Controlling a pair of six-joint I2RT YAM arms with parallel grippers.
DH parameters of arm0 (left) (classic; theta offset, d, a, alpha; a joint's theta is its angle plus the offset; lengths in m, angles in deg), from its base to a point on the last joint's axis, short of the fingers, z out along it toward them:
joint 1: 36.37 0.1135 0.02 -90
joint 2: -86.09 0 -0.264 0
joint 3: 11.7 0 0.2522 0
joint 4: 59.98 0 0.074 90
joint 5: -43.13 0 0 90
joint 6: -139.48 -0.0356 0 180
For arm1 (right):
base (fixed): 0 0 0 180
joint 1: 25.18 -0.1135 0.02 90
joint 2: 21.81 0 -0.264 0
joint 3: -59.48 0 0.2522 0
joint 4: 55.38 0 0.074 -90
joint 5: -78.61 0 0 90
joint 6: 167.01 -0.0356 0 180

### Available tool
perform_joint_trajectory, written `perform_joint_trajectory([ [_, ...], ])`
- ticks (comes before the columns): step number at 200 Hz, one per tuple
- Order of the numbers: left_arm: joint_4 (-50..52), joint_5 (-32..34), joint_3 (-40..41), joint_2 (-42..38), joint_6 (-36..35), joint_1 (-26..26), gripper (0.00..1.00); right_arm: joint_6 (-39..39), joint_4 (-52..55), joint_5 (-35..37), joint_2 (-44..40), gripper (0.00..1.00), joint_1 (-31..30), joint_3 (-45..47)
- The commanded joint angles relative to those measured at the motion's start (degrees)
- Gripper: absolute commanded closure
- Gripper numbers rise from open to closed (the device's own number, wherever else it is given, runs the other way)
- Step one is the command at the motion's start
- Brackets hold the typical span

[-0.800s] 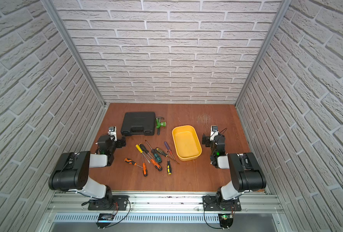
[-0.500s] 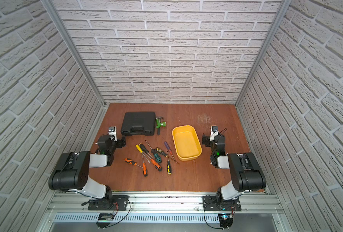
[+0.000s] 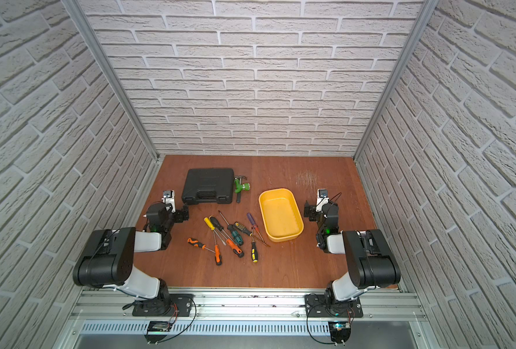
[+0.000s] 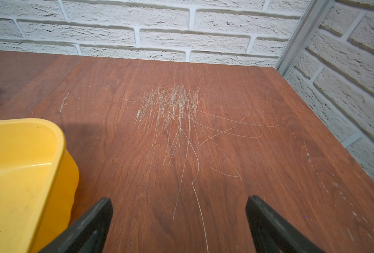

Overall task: Put the screwdriver on the desktop into the storage box
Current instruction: Pick up the screwdriver from the center of the board.

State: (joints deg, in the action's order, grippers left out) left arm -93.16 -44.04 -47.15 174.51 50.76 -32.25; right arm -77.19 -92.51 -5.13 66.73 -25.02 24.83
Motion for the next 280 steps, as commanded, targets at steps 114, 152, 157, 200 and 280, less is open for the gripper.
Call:
perform_joint_trajectory([
  [114,78.23,23.71,-24.52,-30.68,36.28,-34.0,0.34,-37.66,100.0,31.12,-15.78,0.06,-26.48,-41.04],
  [152,81.94,27.55,-27.93,-28.6,39.16,-45.05,0.37,-30.38,90.57,18.53,-16.5,0.25,-45.37,-44.49],
  [157,81.73,26.81,-28.1,-28.54,39.45,-45.06,0.38,-31.11,91.05,17.96,-15.56,0.28,-46.66,-45.85],
  [200,80.38,26.09,-24.39,-32.03,45.56,-45.13,0.4,-31.71,98.72,9.12,-0.27,0.43,-52.26,-59.44],
  [280,82.95,23.34,-13.31,-45.67,56.6,-44.73,0.41,-32.58,97.43,0.96,14.17,0.62,-49.54,-63.04],
])
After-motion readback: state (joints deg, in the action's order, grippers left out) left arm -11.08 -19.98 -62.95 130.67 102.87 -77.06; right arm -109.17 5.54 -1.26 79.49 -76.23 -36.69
